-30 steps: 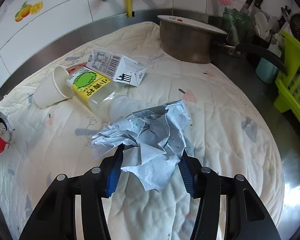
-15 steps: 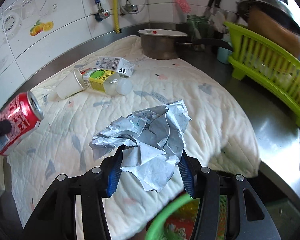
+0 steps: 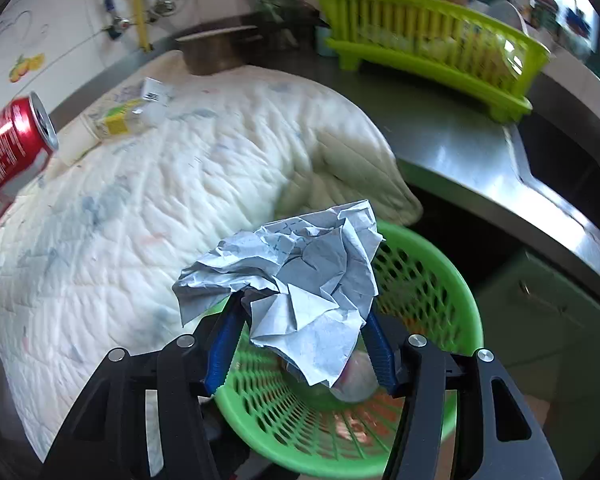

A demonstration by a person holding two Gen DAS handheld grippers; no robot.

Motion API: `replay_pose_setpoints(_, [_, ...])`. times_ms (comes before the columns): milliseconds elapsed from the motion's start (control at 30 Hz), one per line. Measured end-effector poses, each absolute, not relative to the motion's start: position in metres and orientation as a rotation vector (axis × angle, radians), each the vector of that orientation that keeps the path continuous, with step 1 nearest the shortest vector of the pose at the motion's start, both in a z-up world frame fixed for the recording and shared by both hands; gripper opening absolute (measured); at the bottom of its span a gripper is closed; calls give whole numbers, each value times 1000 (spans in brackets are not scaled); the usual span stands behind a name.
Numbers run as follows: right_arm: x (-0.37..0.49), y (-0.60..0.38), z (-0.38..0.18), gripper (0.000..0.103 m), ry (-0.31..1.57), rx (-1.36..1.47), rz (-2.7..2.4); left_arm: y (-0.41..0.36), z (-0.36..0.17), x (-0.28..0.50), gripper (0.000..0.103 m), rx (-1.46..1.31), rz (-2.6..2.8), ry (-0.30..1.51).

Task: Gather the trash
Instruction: 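Carry crumpled paper to the basket with the right tool while the left holds the can, then carry the red can over the green basket and open the left tool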

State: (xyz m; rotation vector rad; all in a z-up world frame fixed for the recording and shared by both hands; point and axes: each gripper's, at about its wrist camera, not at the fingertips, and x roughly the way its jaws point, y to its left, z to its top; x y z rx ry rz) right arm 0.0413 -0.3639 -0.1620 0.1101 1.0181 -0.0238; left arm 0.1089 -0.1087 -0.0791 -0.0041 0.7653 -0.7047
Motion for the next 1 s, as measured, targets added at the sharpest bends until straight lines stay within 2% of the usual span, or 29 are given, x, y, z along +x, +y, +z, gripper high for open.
replay_pose_setpoints(200, [10,-395,-173,79,1030,179,-107,-166,-86,101,66,50,-814,799])
replay_pose_setpoints(633, [-43,-415,-148,85,963,240,-186,-266,-126,95,66,127,-984,922])
replay_pose_setpoints(1000, [-55,-417,-140,85,938,255,-188,-279,-144,93,74,123,-981,976])
